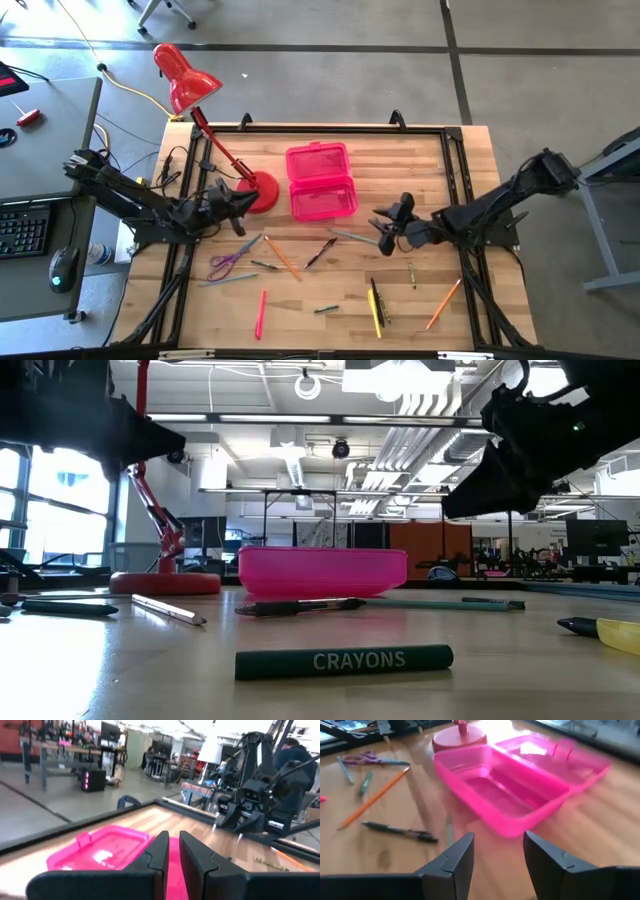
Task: Pick & place school supplies into a supply box
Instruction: Put the purple scissors into the pink supply box
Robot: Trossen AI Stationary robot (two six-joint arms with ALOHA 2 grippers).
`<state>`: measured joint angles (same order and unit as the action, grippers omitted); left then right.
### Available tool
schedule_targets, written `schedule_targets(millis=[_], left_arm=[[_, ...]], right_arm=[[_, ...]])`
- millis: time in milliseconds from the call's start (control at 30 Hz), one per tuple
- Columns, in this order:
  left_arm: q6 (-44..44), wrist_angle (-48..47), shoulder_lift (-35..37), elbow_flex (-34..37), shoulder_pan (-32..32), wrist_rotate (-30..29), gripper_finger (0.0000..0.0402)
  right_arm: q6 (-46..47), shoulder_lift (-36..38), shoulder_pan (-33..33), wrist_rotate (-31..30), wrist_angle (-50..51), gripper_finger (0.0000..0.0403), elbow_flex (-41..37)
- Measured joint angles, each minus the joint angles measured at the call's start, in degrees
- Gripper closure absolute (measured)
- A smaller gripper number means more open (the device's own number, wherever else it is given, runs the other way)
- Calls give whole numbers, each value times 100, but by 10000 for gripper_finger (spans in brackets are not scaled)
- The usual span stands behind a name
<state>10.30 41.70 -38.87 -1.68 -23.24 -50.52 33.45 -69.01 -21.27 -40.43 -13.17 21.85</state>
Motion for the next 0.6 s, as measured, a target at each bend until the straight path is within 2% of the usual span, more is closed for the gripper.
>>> schedule_targets(millis=[133, 267, 433, 533, 600], left_arm=[[273, -1137, 1, -477, 0, 310, 328], [1260, -3809, -26, -1687, 0, 1031, 328], [3487, -7915, -557, -3649, 0, 2557, 328], [4625, -9376, -913, -4468, -73, 3642, 328], [5249, -9853, -1129, -4725, -263, 4204, 328]], right_arm=[[357, 0, -215, -50, 118, 253, -2], [339, 0, -327, -550, 133, 253, -2], [340, 0, -353, -911, 133, 254, -2], [133, 0, -353, -907, 135, 254, -4], [78, 2, -353, -907, 133, 254, -4]])
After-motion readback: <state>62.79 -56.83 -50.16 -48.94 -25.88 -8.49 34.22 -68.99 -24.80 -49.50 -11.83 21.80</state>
